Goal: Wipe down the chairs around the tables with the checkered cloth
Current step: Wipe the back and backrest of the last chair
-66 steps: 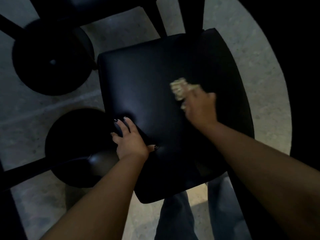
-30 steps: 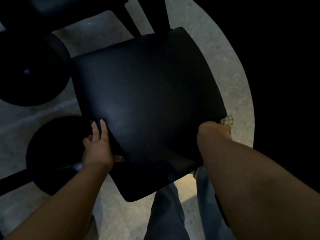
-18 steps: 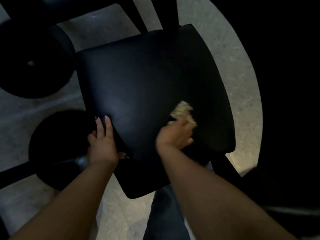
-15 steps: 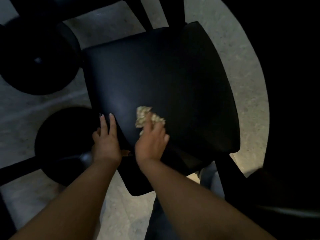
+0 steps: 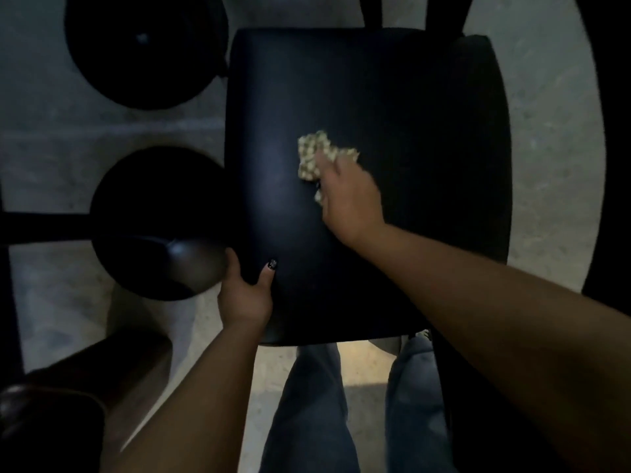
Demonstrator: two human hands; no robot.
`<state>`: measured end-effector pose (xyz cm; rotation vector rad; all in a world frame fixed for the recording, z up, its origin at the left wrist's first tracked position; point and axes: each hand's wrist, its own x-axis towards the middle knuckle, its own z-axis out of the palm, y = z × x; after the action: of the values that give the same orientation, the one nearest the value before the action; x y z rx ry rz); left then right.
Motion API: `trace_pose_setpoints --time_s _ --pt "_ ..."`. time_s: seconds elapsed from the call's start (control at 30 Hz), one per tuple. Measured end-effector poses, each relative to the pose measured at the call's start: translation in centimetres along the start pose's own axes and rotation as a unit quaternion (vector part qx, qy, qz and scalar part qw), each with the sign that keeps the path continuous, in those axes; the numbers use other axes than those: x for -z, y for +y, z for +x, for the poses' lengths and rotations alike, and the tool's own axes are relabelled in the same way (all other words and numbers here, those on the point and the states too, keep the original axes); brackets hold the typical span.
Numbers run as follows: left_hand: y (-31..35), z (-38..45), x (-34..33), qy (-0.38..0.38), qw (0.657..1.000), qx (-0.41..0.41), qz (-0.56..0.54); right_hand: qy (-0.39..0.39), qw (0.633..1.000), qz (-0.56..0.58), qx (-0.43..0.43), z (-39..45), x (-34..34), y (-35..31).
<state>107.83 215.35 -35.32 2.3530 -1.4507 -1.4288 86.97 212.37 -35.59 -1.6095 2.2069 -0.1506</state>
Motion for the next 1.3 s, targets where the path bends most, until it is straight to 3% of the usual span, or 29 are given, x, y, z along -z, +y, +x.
trace_pose_setpoints --time_s 0.1,0.2,0.27,0.33,0.4,0.47,0.53,0.7,0.77,0.83,0.9,0.93,1.0,1.07,1.13,1.2,1.3 --pt "-2.0 -2.0 0.0 -0.016 1.0 -0.014 0.007 -0.045 0.988 -0.031 0.144 -5.7 -2.5 -2.6" --pt "-5.5 -5.0 0.2 -0.029 0.999 0.036 -0.003 -0.093 0.939 -0.081 0.322 -8.3 -3.1 -3.5" --pt "-7.2 -7.1 -0.4 -0.027 0.996 0.076 -0.038 -0.172 0.87 -0.119 0.446 -9.1 -3.1 -2.9" --pt "-7.5 -9.0 -1.5 -0.022 0.991 0.094 -0.095 -0.218 0.777 -0.181 0.562 -10.5 -3.0 -2.0" --pt "-6.9 -10.4 -3.1 -0.017 0.983 0.096 -0.155 -0.236 0.716 -0.223 0.618 -11.7 -3.0 -0.8" --pt "-5.8 -11.0 -4.7 0.001 0.976 0.099 -0.195 -0.223 0.722 -0.21 0.62 -11.0 -2.1 0.4" --pt "-4.8 -11.2 -6.0 0.026 0.967 0.114 -0.224 -0.197 0.758 -0.214 0.584 -8.4 -1.0 1.7" --pt "-3.9 -10.5 -7.4 0.039 0.963 0.124 -0.235 -0.042 0.918 -0.232 0.318 0.7 2.2 7.3" --pt "-4.2 -10.4 -7.2 0.021 0.97 0.117 -0.212 0.001 0.956 -0.204 0.211 1.9 2.5 8.0" --pt "-4.7 -10.3 -6.6 -0.001 0.981 0.108 -0.163 0.02 0.965 -0.184 0.185 0.0 1.6 6.6" --pt "-5.0 -10.3 -6.1 -0.023 0.988 0.105 -0.106 -0.027 0.939 -0.177 0.293 -4.4 -0.2 5.6" --pt "-5.1 -10.2 -5.9 -0.032 0.991 0.105 -0.082 -0.082 0.9 -0.185 0.387 -7.1 -0.9 5.5" --pt "-4.7 -9.9 -5.7 -0.052 0.991 0.11 -0.049 -0.193 0.784 -0.197 0.556 -12.0 -1.4 6.2" --pt "-3.9 -9.5 -5.9 -0.075 0.988 0.13 -0.041 -0.243 0.701 -0.192 0.642 -13.2 -1.3 7.4" --pt "-3.2 -9.1 -6.2 -0.075 0.983 0.158 -0.05 -0.248 0.654 -0.21 0.683 -11.9 -1.0 7.9" --pt "-2.6 -8.9 -6.4 -0.071 0.978 0.183 -0.071 -0.213 0.655 -0.206 0.694 -9.7 -0.4 8.4" --pt "-1.9 -8.9 -7.3 -0.026 0.976 0.2 -0.079 -0.15 0.73 -0.206 0.635 -5.8 1.5 9.6"
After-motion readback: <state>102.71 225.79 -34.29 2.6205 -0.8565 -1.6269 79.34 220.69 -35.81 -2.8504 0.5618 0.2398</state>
